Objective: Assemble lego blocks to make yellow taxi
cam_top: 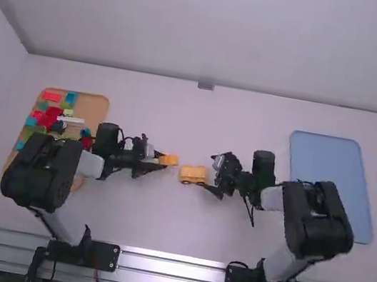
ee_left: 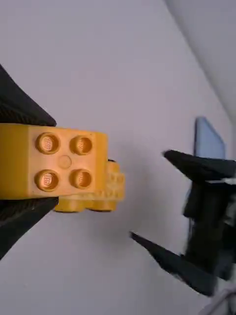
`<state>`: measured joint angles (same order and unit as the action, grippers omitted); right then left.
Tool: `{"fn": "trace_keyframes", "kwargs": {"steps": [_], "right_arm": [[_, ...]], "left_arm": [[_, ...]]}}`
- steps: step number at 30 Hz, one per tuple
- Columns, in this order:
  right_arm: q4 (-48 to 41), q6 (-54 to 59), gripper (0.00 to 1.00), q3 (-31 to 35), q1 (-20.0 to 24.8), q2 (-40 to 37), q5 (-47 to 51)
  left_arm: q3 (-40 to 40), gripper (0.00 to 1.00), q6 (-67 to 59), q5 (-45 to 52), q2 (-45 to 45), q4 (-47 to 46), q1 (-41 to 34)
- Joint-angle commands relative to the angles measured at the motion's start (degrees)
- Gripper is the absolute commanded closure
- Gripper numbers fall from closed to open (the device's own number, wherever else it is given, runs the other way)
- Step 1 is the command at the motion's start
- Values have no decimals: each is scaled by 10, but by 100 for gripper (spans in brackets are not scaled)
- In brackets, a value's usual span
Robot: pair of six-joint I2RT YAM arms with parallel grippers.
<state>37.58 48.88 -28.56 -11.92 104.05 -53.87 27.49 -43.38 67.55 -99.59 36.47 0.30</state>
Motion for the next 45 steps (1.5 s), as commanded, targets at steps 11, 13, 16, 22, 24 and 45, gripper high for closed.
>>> {"fn": "trace_keyframes", "kwargs": {"steps": [11,13,16,22,24,45], "right_arm": [[34,11,1,-130,-18,194,-82],[33,28,1,-141,-16,205,-104],[7,74,1,-144,-12,208,-115],[-102,203,1,-158,-13,208,-117],[-123,220,2,-164,-13,208,-117],[-186,216,51,-183,-26,208,-78]], "left_arm": [[15,98,6,-37,7,-13,-63],[15,98,7,-40,7,-17,-68],[16,98,8,-39,7,-21,-67],[53,97,7,-40,-15,-63,-79],[66,97,2,-40,-23,-76,-85],[102,98,-59,-42,-66,-136,-107]]}}
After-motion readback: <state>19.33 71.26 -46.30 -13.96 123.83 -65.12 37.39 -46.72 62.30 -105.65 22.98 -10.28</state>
